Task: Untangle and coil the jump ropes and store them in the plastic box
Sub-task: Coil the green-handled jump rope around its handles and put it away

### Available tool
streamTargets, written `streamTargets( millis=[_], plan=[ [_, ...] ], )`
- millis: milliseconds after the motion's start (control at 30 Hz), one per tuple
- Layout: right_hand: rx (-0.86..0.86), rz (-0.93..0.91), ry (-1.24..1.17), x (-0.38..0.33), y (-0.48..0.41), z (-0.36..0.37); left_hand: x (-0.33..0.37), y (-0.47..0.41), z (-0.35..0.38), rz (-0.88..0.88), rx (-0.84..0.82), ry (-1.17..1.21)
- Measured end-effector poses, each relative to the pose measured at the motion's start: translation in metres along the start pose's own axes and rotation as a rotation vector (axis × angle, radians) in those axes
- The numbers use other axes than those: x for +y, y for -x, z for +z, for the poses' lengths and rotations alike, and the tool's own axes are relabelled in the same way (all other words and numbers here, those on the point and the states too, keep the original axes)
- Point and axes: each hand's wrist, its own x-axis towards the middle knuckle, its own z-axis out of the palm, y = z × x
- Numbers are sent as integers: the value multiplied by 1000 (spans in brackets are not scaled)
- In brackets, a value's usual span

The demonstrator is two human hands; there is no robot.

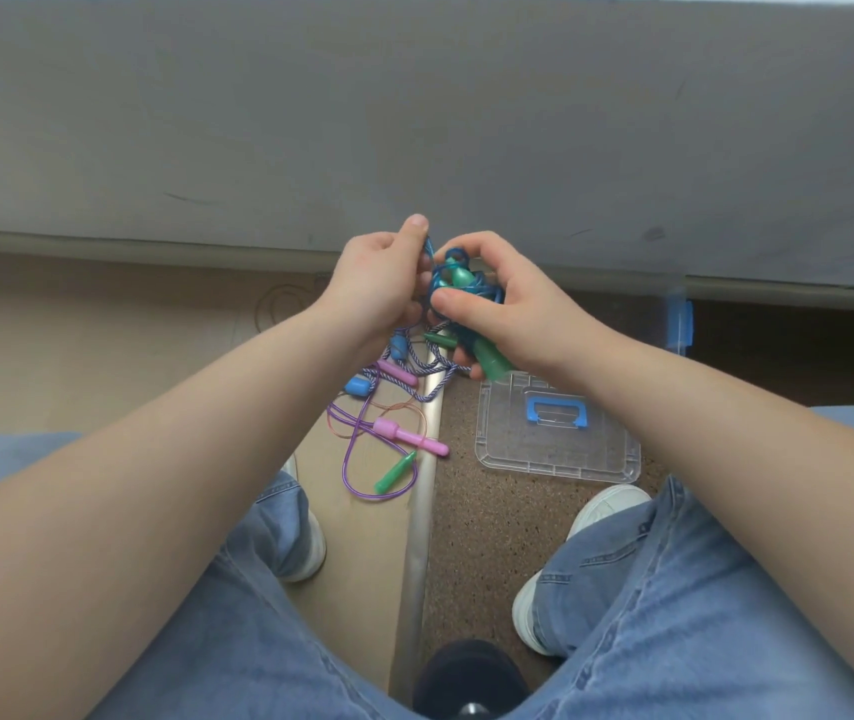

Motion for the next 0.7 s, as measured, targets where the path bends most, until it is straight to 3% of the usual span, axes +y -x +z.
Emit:
streamTargets(
  millis=[100,200,433,700],
  plan=[
    [76,47,-1,9,-2,-7,0,1,0,30,-54,-25],
    [145,16,155,14,-6,-18,1,4,0,50,-101,-52],
    [177,5,311,18,-12,-24,-6,7,1,13,-152,-74],
    [258,160,449,39,-29,-42,-17,-3,9,-29,-123,-137]
  ],
)
